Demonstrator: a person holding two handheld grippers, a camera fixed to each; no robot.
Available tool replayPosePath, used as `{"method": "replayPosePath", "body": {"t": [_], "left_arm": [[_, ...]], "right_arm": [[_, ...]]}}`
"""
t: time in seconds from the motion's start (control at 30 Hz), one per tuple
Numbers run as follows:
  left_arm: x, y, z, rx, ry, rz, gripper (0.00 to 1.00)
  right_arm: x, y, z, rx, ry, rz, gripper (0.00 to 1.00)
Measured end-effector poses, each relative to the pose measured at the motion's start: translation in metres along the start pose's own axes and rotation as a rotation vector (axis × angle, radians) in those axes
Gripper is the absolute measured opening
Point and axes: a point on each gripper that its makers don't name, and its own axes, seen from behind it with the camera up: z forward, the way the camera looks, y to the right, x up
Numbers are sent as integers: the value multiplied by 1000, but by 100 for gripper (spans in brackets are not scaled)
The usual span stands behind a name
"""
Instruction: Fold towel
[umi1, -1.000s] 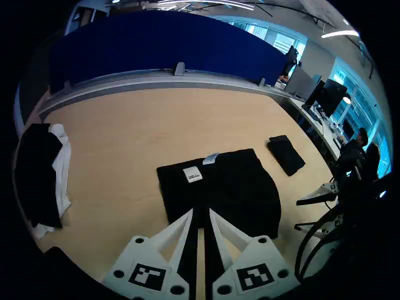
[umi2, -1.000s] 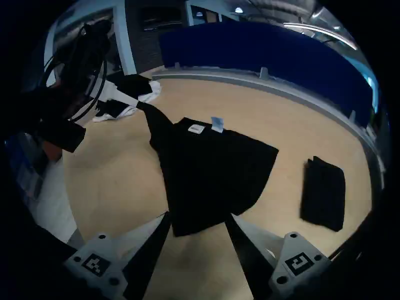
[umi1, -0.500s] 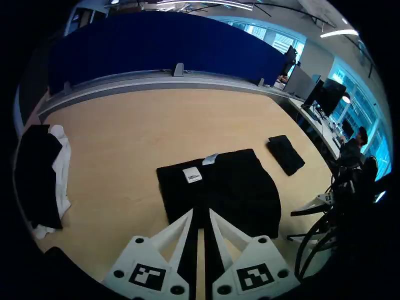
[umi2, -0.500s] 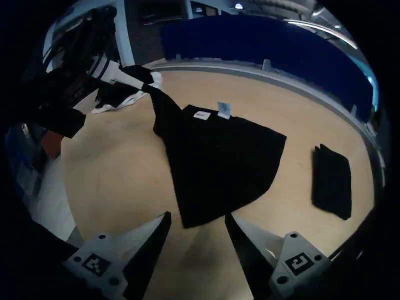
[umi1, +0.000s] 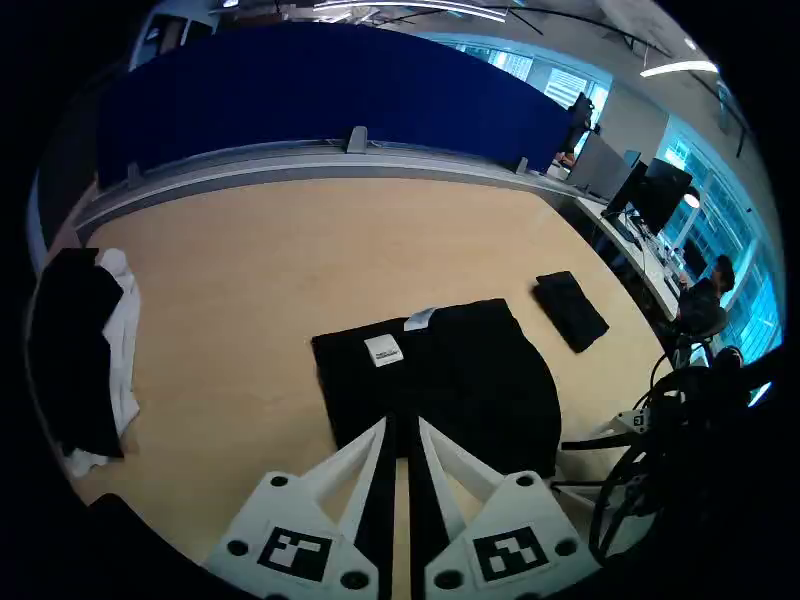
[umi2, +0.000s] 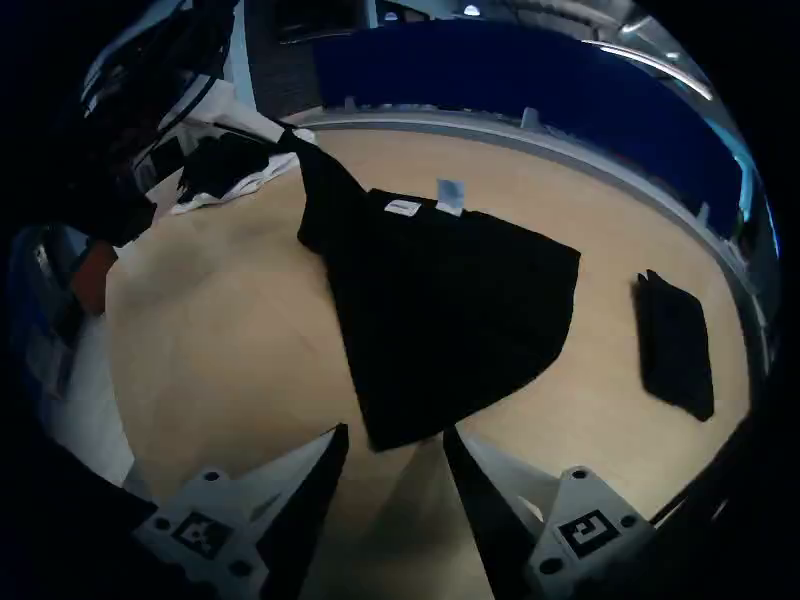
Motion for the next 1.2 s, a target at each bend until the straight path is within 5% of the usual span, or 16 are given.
{"method": "replayPosePath", "body": {"t": [0.67, 1.2], "left_arm": [[-5, 2, 0, -3, -5, 5, 7], [-8, 4, -3, -7, -9, 5, 7]], "right_arm": [[-7, 4, 6, -37, -2, -6, 21], [6, 14, -9, -9, 23, -3, 14]]}}
